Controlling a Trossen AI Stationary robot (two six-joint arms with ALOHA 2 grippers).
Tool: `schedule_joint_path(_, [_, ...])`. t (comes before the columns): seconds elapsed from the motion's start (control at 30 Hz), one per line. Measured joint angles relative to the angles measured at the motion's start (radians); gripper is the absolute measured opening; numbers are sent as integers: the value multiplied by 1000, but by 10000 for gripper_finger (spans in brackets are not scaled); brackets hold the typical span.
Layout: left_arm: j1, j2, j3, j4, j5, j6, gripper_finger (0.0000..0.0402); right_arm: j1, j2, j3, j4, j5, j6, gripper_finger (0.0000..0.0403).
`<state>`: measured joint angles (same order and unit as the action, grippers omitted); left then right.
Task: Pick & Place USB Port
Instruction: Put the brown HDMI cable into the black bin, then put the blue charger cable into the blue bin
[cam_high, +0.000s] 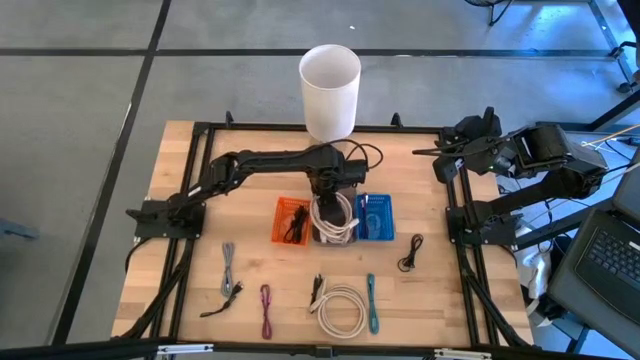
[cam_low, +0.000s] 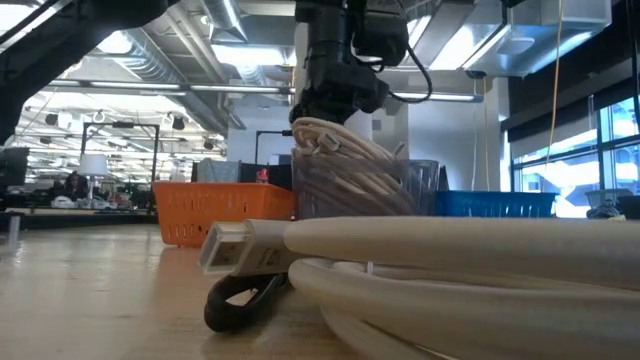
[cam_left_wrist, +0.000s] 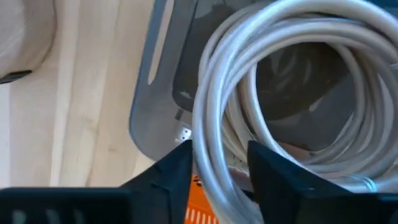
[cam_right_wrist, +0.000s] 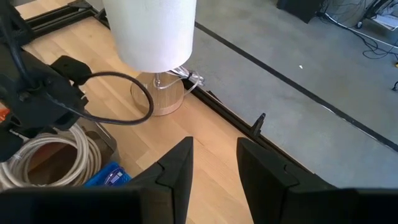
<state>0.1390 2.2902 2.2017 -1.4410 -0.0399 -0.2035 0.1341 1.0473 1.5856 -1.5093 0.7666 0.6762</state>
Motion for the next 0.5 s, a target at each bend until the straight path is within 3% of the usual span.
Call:
schedule_joint_path(0.23, [3,-34,17,-31,-6,-3,206,0,0,0,-2,0,0,126])
schedule_joint_path(0.5, [-9,-116,149,-60,-75,-106,209,0,0,0,-28,-39,56,126])
